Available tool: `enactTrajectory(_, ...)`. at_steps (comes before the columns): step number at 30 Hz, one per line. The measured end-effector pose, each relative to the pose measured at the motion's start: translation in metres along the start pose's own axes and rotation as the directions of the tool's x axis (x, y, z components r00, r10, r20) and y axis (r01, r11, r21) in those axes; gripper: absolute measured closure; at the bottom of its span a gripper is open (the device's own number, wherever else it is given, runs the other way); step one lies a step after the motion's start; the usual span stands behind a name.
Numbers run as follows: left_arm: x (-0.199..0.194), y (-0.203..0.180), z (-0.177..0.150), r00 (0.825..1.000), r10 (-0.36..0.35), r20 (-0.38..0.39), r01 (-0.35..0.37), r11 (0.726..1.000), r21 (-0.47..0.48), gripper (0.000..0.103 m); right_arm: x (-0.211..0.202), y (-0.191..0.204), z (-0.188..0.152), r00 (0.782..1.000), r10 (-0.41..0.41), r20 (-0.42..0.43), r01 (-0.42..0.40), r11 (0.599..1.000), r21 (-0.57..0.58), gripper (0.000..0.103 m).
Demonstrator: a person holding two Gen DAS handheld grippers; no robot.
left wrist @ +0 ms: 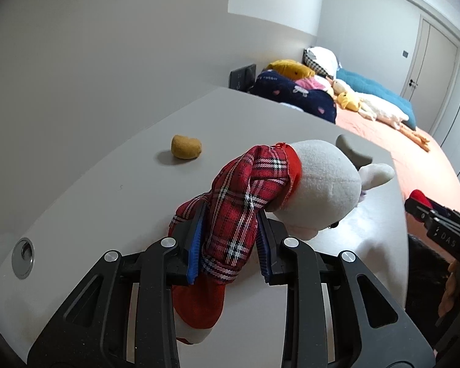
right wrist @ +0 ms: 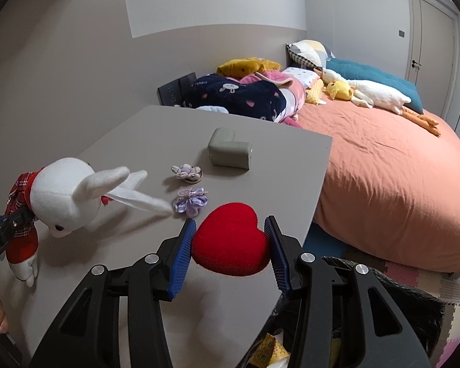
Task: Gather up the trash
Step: 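Lift the bunny with the left tool while the right tool carries the heart over the bin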
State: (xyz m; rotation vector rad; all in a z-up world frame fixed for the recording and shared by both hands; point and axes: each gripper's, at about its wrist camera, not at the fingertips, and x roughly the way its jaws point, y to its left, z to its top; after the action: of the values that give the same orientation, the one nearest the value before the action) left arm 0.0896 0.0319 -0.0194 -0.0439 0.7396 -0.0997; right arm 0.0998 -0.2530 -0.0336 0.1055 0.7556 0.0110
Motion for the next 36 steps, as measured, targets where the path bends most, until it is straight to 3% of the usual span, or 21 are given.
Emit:
enactTrajectory(13, -0.048, -0.033, -0.008, 0.997, -0.043, 0.058, 0.041, 0.999, 0.028, 0.074, -0.064, -0.017, -0.014, 0.997, -0.007, 0.073, 0.007, 1.0, 0.009, 0.055)
enactTrajectory(36, -0.096, -0.117, -0.047, 0.988, -0.138, 0.07, 0.127, 0.982, 0.143, 0.073, -0.151, -0.066, -0.054, 0.987, -0.048, 0.152, 0.042, 0.998, 0.044, 0.055)
